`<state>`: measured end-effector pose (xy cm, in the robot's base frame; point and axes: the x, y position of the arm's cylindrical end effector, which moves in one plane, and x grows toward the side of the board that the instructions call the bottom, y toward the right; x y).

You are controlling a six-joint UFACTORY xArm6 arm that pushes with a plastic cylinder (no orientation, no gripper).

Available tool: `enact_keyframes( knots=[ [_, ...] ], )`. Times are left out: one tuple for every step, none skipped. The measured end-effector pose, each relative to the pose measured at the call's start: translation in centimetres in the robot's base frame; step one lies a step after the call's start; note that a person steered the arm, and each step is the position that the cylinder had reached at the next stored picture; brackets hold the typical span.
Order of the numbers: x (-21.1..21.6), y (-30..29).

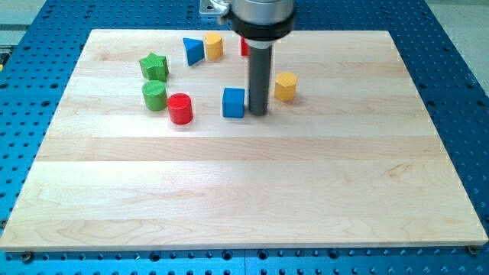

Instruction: Place the yellow blocks diagonally to each other

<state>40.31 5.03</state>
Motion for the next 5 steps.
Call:
enact_keyframes(
  knots=[
    [-2.4,5.0],
    [-4.6,4.4],
    [-5.6,9.2],
    [-6.2,6.8],
    [-5.6,1.2]
  ],
)
